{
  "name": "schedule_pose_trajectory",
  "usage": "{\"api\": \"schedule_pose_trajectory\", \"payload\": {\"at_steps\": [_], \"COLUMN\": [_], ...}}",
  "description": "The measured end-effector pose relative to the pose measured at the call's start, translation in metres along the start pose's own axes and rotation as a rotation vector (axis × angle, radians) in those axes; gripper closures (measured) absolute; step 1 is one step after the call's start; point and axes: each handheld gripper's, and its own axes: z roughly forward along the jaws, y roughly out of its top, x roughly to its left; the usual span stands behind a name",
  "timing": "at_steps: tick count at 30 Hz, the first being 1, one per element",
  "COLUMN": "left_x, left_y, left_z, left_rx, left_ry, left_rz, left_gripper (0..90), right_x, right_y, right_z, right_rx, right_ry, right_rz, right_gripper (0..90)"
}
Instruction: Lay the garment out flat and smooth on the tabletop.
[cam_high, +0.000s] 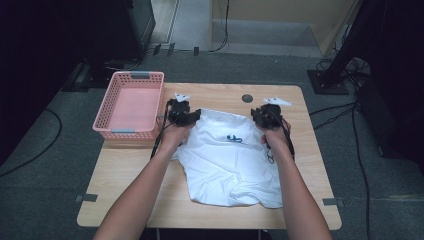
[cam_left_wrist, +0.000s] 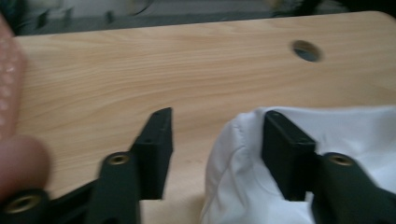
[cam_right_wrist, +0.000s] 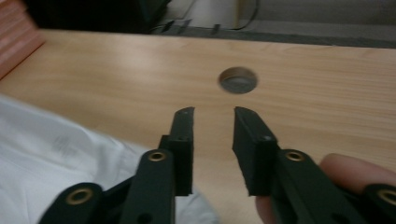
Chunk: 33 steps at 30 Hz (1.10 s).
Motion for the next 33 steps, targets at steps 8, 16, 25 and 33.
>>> {"api": "schedule_pose_trajectory", "payload": {"at_steps": [8, 16, 25, 33], "left_x": [0.016, 0.021, 0.028, 0.028], "left_y": [0.003, 0.005, 0.007, 0.008], "left_z": [-0.005, -0.006, -0.008, -0.011], "left_rx": [0.007, -0.012, -0.008, -0.015], "left_ry": [-0.054, -0.095, -0.117, -0.116], "left_rz": [-0.065, -0.101, -0.119, -0.120], "left_gripper": [34.1, 34.2, 32.0, 31.3], "right_x": [0.002, 0.006, -0.011, -0.042], "right_y": [-0.002, -0.030, -0.055, -0.057], "right_z": [-0.002, 0.027, 0.036, 0.030], "right_rx": [0.024, 0.144, 0.161, 0.132], "right_ry": [0.019, 0.021, -0.019, -0.172], "right_rz": [-0.059, -0.112, -0.090, -0.003], "right_gripper": [58.6, 54.5, 46.7, 38.0]}}
